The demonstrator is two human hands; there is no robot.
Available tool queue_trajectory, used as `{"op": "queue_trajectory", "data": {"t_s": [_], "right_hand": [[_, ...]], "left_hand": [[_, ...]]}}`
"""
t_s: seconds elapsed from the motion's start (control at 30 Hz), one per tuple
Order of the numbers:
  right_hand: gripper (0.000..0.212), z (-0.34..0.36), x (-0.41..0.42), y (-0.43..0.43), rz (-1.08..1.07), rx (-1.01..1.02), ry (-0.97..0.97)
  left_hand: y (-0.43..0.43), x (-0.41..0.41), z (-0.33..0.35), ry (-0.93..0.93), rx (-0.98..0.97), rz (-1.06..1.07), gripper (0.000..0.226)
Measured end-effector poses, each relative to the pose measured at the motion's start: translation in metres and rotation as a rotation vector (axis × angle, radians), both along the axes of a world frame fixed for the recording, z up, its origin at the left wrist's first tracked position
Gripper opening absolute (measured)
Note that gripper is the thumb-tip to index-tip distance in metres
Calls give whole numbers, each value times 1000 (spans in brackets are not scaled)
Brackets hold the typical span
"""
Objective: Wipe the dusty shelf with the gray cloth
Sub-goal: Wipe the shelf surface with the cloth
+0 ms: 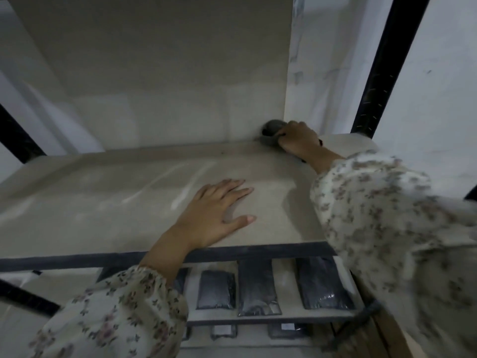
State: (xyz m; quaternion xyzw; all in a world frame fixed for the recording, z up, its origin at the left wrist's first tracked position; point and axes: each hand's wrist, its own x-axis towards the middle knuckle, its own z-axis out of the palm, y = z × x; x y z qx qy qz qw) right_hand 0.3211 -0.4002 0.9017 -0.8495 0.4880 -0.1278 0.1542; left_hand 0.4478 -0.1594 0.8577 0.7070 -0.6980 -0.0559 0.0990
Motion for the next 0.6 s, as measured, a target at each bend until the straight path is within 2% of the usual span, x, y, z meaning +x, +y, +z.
{"op": "queue_trajectory", "data": {"t_s": [0.07,0.13,0.2,0.27,0.33,0.43,0.5,0.57,0.6], "right_hand": [[39,-7,3,7,73,-64,15],[36,-9,-3,21,268,-42,-34],[37,-8,-11,34,397,90,-162],[40,-2,-20,44,443,250,-208],[42,6,-25,43,448,309,-208],[36,13,-16,24,355,202,-230],[39,13,-6,19,277,137,-134],[63,6,4,20,219,58,24],[61,0,7,22,204,-8,98]], "left_hand": [[0,-1,0,5,-1,-1,77],[0,-2,1,6,6,-3,79],[2,-3,3,10,30,-10,86],[6,-3,4,5,83,-40,97],[13,-2,5,-27,131,-80,106],[20,-1,4,-111,126,-117,110],[20,-1,4,-126,103,-108,109],[18,-1,3,-124,79,-107,108],[17,-1,3,-122,77,-107,107]]}}
